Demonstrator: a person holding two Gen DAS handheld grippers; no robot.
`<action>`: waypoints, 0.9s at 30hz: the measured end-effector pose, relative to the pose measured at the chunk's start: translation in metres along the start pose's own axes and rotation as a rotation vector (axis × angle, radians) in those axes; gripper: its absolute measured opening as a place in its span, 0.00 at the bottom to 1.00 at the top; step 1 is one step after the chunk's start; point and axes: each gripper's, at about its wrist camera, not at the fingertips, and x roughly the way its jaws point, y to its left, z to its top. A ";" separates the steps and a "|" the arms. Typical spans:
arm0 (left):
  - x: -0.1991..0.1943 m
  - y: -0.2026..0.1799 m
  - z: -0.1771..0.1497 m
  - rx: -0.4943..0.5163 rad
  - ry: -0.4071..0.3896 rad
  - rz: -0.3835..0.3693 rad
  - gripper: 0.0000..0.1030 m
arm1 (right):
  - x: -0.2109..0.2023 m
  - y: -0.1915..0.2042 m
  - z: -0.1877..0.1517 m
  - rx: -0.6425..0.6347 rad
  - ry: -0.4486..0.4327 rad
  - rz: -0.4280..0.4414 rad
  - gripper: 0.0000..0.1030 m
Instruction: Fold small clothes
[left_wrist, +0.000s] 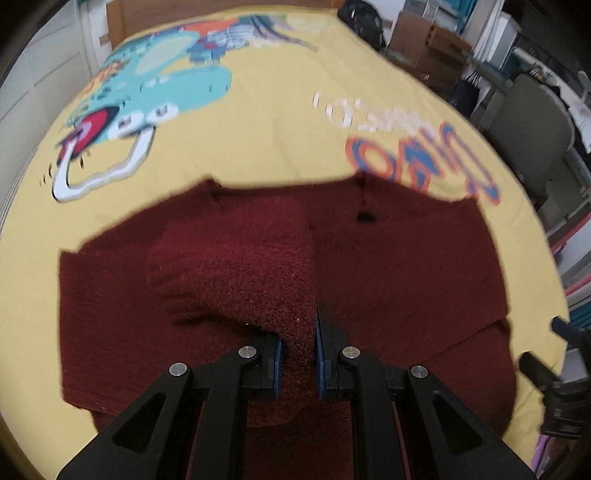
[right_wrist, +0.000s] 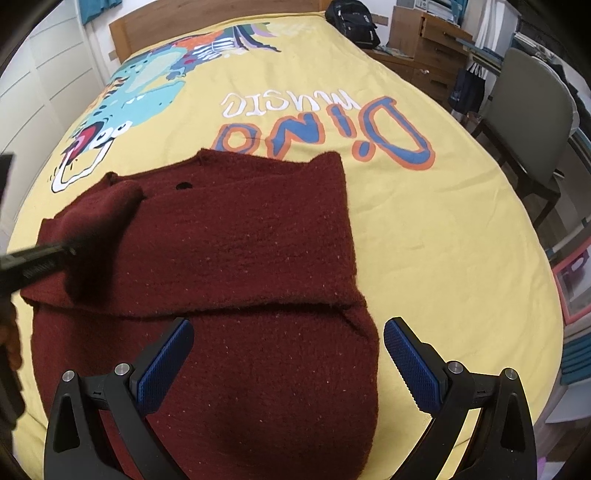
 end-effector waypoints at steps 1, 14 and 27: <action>0.012 0.001 -0.004 -0.005 0.024 0.008 0.12 | 0.001 0.000 -0.001 0.001 0.004 -0.001 0.99; 0.036 0.017 -0.012 -0.038 0.126 0.041 0.66 | 0.006 -0.002 -0.007 0.012 0.019 0.007 1.00; -0.028 0.070 -0.041 -0.050 0.054 0.029 0.99 | 0.006 0.012 -0.012 -0.017 0.028 0.016 0.99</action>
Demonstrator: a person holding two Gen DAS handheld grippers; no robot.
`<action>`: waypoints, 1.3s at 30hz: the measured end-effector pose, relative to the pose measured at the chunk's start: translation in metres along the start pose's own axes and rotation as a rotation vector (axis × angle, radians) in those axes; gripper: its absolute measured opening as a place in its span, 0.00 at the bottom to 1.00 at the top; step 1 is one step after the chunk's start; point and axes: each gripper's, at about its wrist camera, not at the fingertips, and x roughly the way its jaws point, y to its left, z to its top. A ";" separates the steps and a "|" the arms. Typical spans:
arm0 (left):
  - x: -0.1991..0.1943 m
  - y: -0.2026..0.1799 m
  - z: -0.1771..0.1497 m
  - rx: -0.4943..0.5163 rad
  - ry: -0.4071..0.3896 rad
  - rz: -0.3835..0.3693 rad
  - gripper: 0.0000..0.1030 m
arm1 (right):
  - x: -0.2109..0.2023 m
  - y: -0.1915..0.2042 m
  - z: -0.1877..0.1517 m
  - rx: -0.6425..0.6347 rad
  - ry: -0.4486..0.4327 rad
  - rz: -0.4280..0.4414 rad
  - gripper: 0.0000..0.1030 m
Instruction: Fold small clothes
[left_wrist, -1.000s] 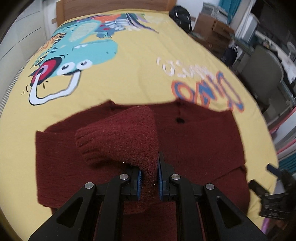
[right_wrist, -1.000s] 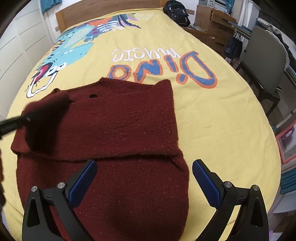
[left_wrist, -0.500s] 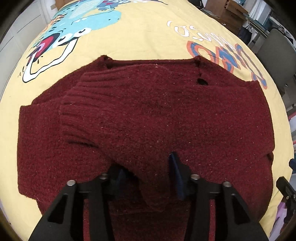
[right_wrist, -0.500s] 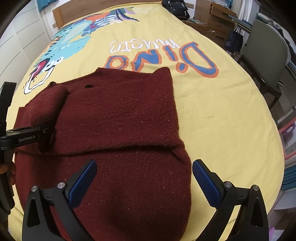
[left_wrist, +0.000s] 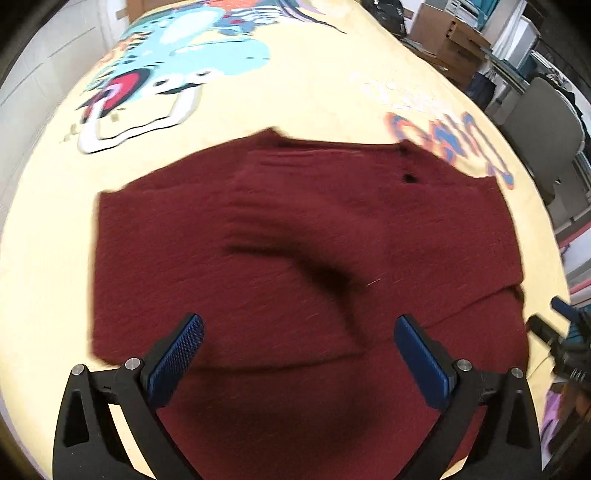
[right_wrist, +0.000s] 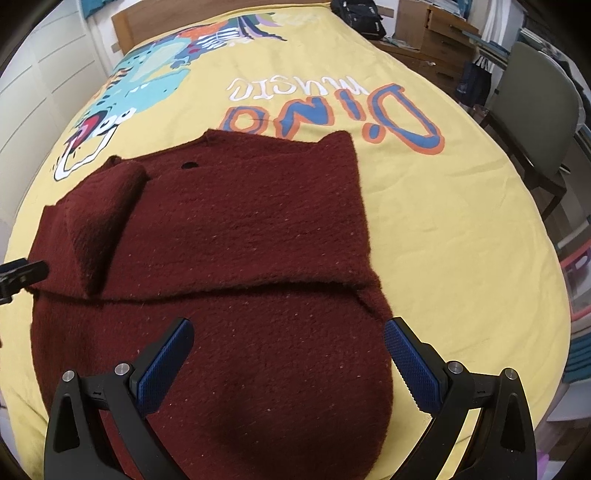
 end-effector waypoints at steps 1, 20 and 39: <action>-0.003 0.009 -0.004 0.002 -0.002 0.017 0.99 | 0.000 0.002 0.000 -0.008 -0.001 -0.002 0.99; 0.021 0.123 -0.053 -0.095 0.047 0.164 0.66 | 0.008 0.030 0.001 -0.061 0.026 -0.006 0.99; 0.027 0.109 -0.046 -0.064 0.023 0.079 0.13 | 0.014 0.182 0.056 -0.338 -0.038 0.127 0.99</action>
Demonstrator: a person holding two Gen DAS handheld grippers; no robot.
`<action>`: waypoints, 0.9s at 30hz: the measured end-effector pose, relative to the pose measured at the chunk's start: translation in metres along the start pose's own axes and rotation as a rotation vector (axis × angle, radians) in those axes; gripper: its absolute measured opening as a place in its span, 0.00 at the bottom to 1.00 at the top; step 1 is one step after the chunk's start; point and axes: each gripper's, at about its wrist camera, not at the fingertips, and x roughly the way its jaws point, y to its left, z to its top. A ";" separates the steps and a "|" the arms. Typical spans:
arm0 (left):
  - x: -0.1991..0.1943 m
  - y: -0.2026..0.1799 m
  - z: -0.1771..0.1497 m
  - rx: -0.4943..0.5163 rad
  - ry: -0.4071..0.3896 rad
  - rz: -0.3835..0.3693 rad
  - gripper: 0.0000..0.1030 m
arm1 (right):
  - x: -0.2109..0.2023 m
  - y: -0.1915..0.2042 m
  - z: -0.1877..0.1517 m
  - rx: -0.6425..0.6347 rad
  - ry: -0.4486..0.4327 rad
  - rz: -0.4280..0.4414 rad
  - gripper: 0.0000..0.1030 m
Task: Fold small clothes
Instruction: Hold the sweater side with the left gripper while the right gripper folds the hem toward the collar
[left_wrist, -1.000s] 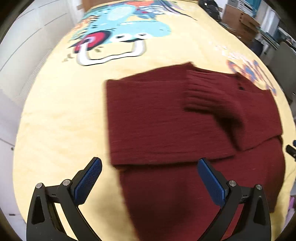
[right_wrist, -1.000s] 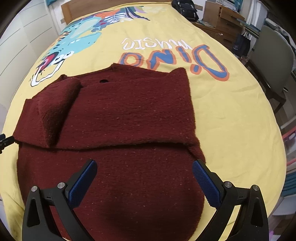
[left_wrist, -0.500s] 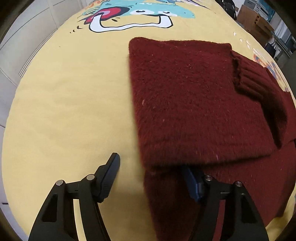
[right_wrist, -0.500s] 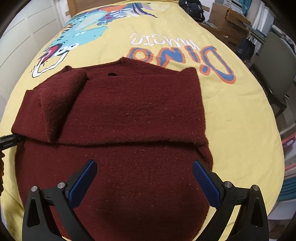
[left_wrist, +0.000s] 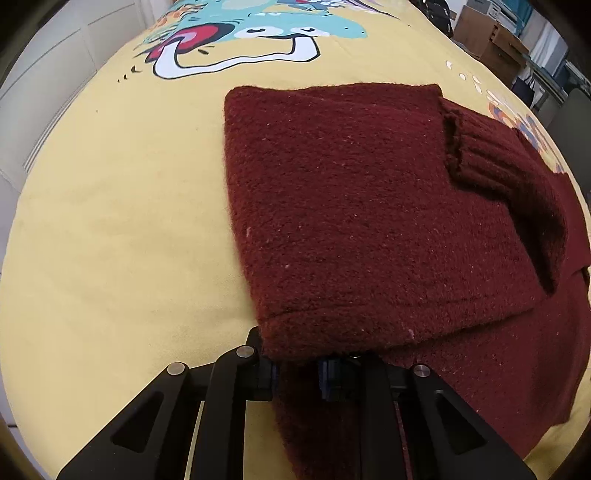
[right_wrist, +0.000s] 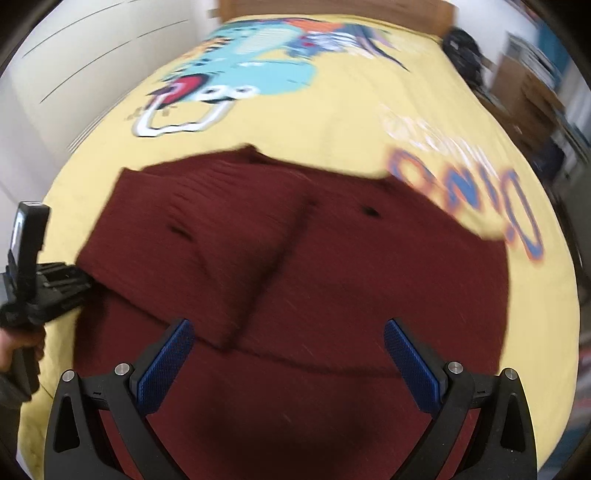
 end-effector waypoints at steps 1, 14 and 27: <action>0.000 0.000 0.000 0.000 0.001 0.000 0.13 | 0.005 0.011 0.010 -0.030 -0.003 0.003 0.99; -0.001 -0.011 0.003 0.006 0.020 0.008 0.13 | 0.078 0.065 0.047 -0.243 0.133 0.000 0.74; -0.008 -0.022 -0.004 0.038 0.019 0.038 0.13 | 0.023 -0.044 0.028 0.053 0.050 0.074 0.17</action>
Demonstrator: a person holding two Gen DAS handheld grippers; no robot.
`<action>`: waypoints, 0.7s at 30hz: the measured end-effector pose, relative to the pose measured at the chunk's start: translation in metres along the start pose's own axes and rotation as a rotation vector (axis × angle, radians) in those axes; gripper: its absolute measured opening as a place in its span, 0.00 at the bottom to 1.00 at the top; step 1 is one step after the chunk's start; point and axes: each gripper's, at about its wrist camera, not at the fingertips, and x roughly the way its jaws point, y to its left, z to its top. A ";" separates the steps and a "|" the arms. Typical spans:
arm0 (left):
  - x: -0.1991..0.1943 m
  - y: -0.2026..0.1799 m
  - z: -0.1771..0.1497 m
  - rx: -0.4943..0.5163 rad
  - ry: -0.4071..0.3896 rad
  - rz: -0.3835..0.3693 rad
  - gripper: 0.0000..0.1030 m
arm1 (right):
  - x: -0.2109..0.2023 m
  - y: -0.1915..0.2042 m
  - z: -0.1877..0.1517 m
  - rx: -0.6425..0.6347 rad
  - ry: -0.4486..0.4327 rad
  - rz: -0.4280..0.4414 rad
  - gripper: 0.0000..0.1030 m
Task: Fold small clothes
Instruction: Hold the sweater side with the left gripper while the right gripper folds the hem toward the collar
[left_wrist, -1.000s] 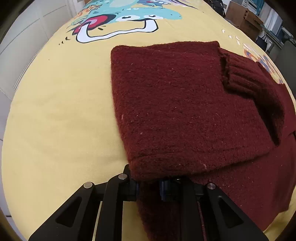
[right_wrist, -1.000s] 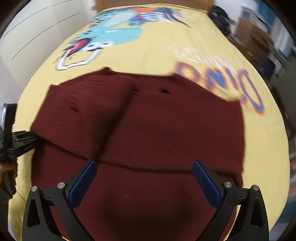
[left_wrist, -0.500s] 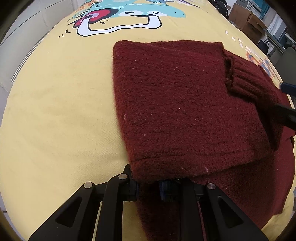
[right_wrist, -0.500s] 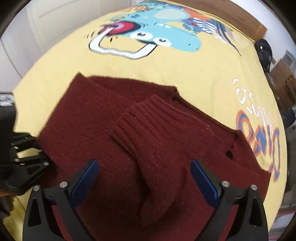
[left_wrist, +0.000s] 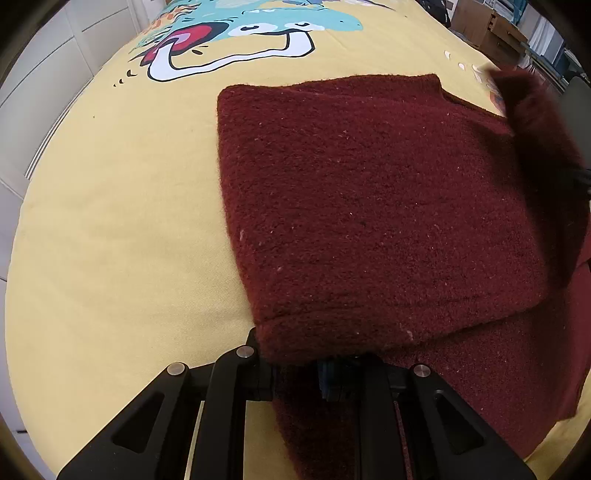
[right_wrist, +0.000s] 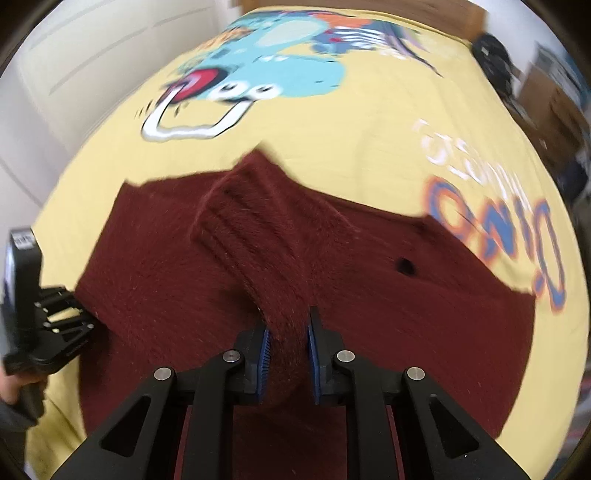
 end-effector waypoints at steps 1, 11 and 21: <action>-0.001 0.003 -0.003 0.001 0.000 0.002 0.13 | -0.002 -0.005 -0.001 0.017 0.002 0.002 0.17; 0.009 -0.002 0.009 -0.005 0.008 0.018 0.13 | 0.014 -0.068 -0.049 0.213 0.081 0.034 0.20; 0.011 -0.003 0.010 0.007 0.006 0.018 0.13 | -0.032 -0.114 -0.064 0.276 0.059 -0.058 0.64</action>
